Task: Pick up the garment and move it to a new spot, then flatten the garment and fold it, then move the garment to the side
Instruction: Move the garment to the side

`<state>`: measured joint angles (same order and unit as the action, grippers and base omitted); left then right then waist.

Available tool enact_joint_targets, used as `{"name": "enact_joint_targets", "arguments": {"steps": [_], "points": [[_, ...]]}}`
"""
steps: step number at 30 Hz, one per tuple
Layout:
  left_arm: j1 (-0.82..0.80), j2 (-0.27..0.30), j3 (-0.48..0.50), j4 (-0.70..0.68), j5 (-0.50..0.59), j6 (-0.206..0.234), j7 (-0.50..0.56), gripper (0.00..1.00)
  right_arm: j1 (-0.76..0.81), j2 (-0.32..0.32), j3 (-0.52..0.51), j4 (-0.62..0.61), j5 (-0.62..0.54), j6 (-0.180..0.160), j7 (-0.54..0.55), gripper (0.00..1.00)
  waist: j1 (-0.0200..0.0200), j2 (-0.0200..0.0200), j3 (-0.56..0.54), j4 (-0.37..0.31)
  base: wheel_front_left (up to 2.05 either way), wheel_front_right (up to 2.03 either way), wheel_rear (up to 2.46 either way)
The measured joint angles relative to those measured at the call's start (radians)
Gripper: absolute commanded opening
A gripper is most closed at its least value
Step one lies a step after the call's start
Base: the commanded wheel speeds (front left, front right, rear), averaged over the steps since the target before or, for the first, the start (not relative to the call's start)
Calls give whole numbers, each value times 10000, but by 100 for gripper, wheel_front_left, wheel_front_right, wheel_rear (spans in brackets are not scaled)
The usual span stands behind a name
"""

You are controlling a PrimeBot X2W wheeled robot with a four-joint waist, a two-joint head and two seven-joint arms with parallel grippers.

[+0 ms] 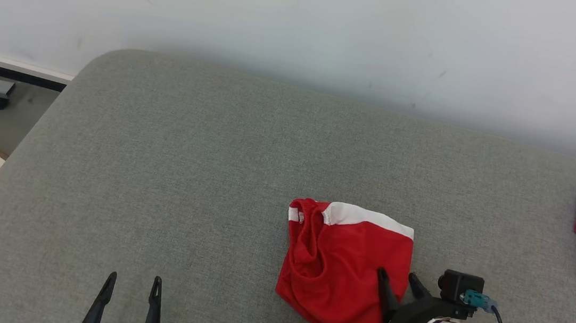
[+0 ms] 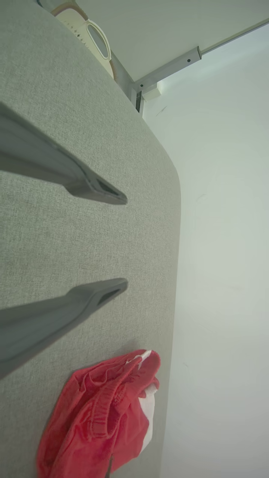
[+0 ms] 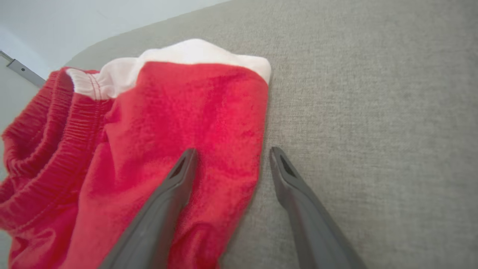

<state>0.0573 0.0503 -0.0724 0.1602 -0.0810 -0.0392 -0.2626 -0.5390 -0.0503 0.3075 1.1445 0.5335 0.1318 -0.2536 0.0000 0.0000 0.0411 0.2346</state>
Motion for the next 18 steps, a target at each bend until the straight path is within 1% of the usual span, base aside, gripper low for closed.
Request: {"name": "enact_joint_targets", "arguments": {"steps": [2,4,6,7,10,12,14,16,17,18], "points": [[-1,2,-8,0,-13,13,0,100,39,-4,447,-12,706,0,161,100,0,0,29,39,0,0,0],[-1,2,0,-2,-63,36,0,100,24,-40,963,21,1032,0,240,100,0,0,44,37,0,0,0],[-4,2,-23,17,-92,40,0,100,-23,-48,1528,84,1442,0,247,37,0,0,67,7,0,0,0],[-12,2,-38,33,-104,40,0,100,-81,-48,1687,136,1496,0,228,0,0,0,79,1,0,0,0],[-67,0,-75,54,-171,52,0,100,-214,-12,2000,341,1649,0,88,0,0,0,117,-24,0,0,0],[-152,0,-25,44,-182,61,0,100,-456,-10,2205,583,1511,0,8,0,0,0,137,-71,0,0,0],[-168,0,48,15,-192,88,0,100,-797,2,2428,943,809,0,-38,0,0,0,158,-154,0,0,0],[-168,0,94,-17,-194,86,0,100,-1201,-8,2410,1126,224,0,-63,0,1,0,189,-273,0,0,0],[-168,0,94,-17,-194,86,0,100,-1201,-8,2410,1126,224,0,-63,0,1,0,189,-273,0,0,0],[-169,0,134,-35,-211,84,0,100,-1393,-54,2364,1131,-77,0,-65,0,0,0,209,-342,0,0,0]]}}
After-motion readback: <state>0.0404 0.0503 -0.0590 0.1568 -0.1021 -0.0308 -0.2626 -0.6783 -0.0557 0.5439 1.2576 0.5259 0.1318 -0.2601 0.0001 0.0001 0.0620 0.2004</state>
